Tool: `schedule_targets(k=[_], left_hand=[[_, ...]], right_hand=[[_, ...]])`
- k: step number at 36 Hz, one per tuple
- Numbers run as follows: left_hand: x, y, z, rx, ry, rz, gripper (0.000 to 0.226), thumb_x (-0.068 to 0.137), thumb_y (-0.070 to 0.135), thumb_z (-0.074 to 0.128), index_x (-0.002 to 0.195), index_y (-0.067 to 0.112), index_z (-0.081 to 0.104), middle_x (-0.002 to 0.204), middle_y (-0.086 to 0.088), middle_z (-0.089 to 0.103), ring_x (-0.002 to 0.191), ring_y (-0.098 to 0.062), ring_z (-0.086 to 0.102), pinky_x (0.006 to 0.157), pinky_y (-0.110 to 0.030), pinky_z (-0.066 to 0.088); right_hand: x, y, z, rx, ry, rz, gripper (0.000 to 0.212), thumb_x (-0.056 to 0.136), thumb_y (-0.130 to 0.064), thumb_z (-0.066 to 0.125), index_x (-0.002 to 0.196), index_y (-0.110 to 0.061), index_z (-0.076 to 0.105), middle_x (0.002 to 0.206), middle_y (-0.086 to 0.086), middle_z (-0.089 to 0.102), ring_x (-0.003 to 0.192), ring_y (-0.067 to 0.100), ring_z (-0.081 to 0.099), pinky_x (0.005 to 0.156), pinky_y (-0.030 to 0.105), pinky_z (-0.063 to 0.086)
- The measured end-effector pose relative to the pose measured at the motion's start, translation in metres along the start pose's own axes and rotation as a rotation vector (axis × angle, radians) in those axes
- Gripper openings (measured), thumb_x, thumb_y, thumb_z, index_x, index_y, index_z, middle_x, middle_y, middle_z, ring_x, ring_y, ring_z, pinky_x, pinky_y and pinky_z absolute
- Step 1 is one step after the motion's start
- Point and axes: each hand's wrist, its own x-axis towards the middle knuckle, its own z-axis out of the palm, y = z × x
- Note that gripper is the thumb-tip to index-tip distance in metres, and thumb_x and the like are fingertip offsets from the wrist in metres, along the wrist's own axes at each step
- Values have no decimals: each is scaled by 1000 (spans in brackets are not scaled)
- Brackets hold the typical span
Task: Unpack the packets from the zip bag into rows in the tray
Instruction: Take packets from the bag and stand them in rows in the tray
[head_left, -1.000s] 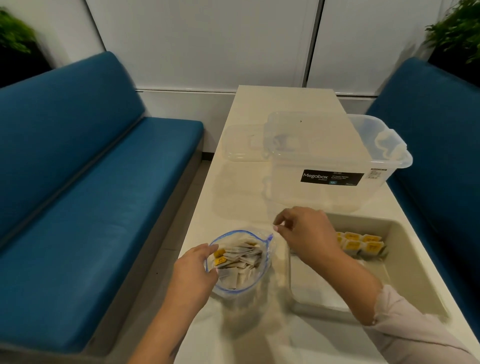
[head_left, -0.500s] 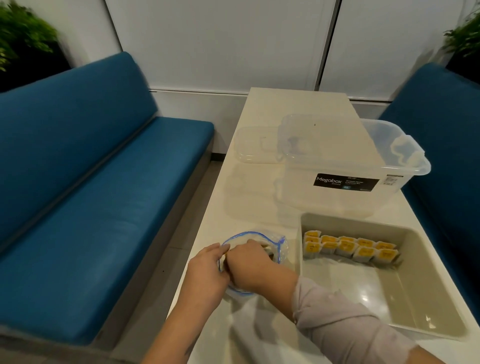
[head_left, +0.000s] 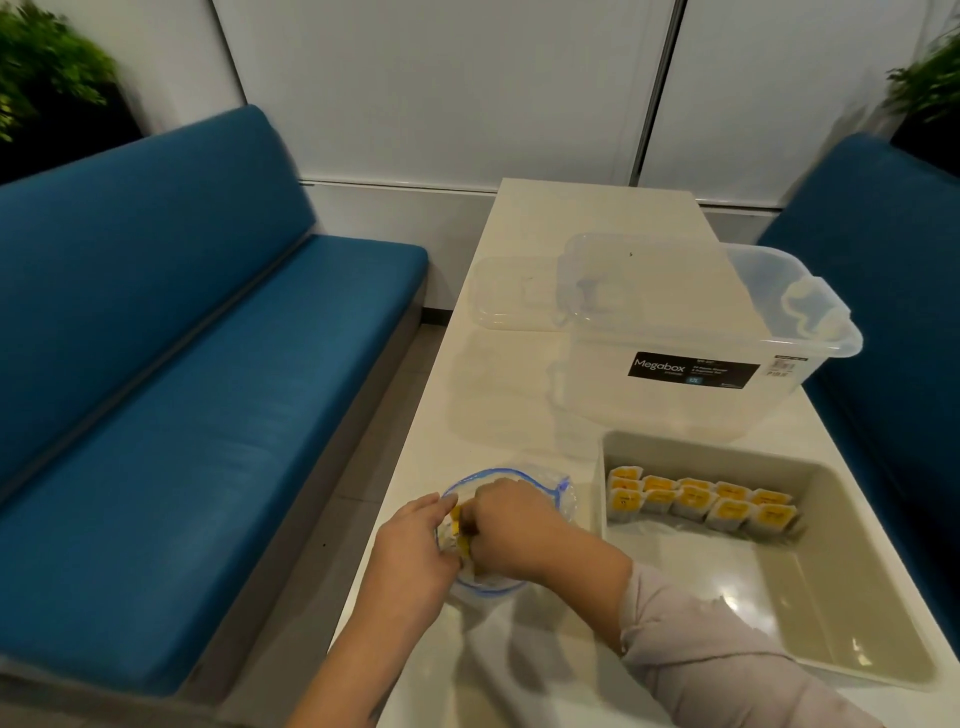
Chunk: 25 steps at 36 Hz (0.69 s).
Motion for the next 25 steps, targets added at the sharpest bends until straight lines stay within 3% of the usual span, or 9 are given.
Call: schedule_targets(k=[3,7,15,18,21,25], left_hand=[[0,1,-1,3,-4,-6,61,76,-4,58,131,22,52,139,4,48,125,-10,47,102,-12,29],[-1,2,-2,4,-5,-3,59,77,-4,59,131,19,53,137,2,50,124,-11,48,102,-15,32],[-1,6,-2,-5,-16,-17,54,81,2,60,131,19,52,138,4,49,123,-11,48,99,-14,33],[-2,5,-2,-9,-9,-20,52,80,4,61,130,18,54,136,2,51,121,-11,50,97,-12,32],[-3,6,-3,-6,5,-21,49,80,6,62,128,17,56,134,2,53,120,-12,51,96,-13,33],[-3,6,-3,-5,3,-16,48,80,8,65,126,18,57,133,3,54,118,-11,52,97,-15,36]], right_hand=[[0,7,2,137,30,24,30,88,-22,55,116,-23,63,106,3,66,98,23,59,72,28,42],[-3,14,0,264,39,25,31,91,-27,52,121,-31,61,112,-1,66,101,18,58,75,26,42],[-11,18,-11,403,53,6,25,90,-26,57,112,-21,68,108,1,68,95,15,59,76,20,41],[-11,18,-9,494,87,10,17,88,-23,59,101,-18,69,94,-1,66,84,12,56,72,21,40],[-10,20,-8,589,120,37,3,85,-21,60,87,-22,62,82,-4,59,76,14,55,69,27,47],[-12,24,-11,656,112,48,10,84,-19,61,86,-29,61,81,-2,64,66,14,59,71,31,54]])
